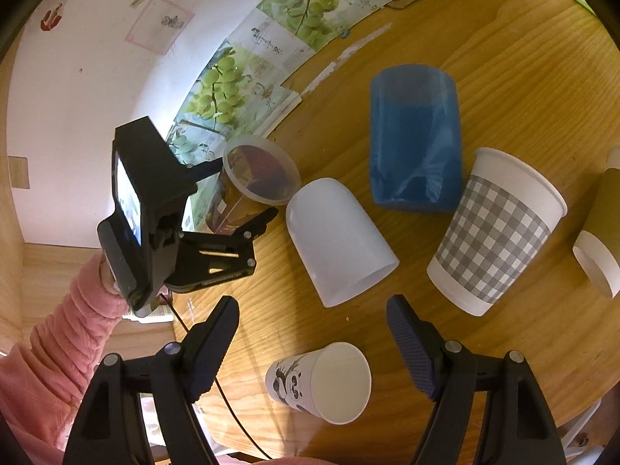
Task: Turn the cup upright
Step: 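Close the left gripper around the body of the clear plastic cup, then lift the clear cup with the left gripper and rotate it rim-up, then carry the upright clear cup with the left gripper toward the right tool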
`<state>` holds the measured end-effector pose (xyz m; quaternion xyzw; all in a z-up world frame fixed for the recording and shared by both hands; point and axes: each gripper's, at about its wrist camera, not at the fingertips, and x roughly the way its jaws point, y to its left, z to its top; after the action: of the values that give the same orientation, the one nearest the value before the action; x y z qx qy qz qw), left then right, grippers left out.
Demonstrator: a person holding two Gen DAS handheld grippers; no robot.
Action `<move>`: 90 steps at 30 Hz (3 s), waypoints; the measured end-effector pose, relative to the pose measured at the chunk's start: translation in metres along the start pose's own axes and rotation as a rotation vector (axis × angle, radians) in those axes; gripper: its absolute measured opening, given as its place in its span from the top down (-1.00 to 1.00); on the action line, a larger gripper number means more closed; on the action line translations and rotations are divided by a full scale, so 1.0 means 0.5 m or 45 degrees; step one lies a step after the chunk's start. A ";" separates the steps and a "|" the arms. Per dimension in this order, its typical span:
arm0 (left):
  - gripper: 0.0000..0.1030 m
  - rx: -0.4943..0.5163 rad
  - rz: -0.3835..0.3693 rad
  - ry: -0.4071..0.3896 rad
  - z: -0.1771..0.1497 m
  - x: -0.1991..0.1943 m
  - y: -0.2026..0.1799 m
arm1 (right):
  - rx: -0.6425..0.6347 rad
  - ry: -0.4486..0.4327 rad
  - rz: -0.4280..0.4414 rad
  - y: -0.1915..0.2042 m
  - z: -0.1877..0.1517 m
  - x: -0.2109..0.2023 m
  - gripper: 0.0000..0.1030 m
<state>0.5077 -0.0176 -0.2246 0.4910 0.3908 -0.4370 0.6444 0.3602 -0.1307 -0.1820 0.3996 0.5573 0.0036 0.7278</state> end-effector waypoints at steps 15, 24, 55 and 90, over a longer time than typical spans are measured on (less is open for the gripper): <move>-0.60 -0.100 -0.039 0.069 0.000 0.004 0.012 | 0.003 -0.011 0.002 -0.003 -0.010 -0.008 -0.54; -0.58 -0.289 -0.054 0.149 -0.006 -0.010 0.028 | -0.007 -0.026 0.022 -0.004 -0.022 -0.019 -0.54; -0.56 -0.693 0.094 0.311 -0.005 -0.239 -0.127 | -0.181 -0.025 0.093 -0.037 -0.103 -0.146 -0.54; -0.55 -1.539 -0.313 0.415 0.052 -0.189 -0.363 | -0.361 0.227 -0.018 -0.207 -0.109 -0.239 -0.54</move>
<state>0.3081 -0.0508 -0.1840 0.0527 0.7149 -0.1297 0.6851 0.2249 -0.2234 -0.1495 0.2872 0.6165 0.1125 0.7245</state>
